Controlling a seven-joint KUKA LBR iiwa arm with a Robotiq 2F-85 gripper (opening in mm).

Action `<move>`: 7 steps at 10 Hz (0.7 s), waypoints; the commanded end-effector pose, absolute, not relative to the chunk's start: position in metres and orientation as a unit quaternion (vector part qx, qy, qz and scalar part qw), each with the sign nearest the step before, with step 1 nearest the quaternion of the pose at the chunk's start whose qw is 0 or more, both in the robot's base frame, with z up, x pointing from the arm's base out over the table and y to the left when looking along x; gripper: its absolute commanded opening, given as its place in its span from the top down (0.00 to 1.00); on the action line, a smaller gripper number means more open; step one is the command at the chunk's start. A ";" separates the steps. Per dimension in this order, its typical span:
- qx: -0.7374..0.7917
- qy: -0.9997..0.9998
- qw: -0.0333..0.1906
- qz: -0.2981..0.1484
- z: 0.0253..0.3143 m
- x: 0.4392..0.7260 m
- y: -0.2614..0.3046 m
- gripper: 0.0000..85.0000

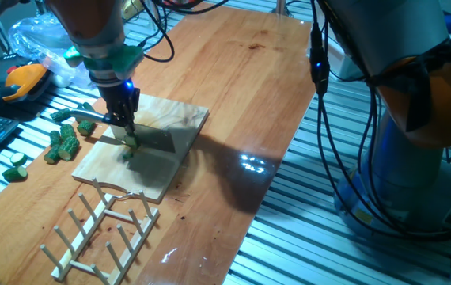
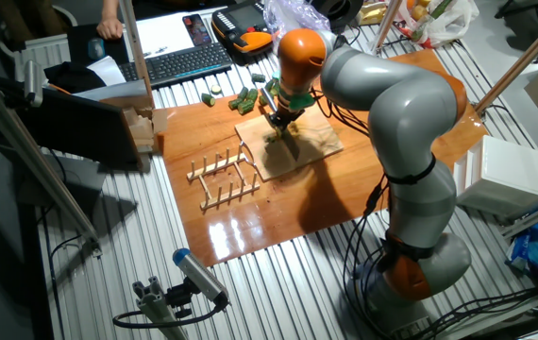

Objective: Chop the cucumber into shreds

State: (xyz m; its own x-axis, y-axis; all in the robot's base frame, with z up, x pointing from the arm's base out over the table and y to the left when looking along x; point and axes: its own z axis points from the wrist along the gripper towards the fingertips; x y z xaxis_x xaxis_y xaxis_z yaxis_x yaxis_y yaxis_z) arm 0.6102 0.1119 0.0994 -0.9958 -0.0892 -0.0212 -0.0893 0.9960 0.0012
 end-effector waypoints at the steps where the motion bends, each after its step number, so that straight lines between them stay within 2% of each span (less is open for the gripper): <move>1: -0.045 0.999 0.012 0.005 0.095 0.609 0.110 1.00; 4: -0.048 0.999 0.020 0.014 0.084 0.611 0.112 1.00; 7: -0.039 0.999 0.004 0.007 0.109 0.615 0.122 1.00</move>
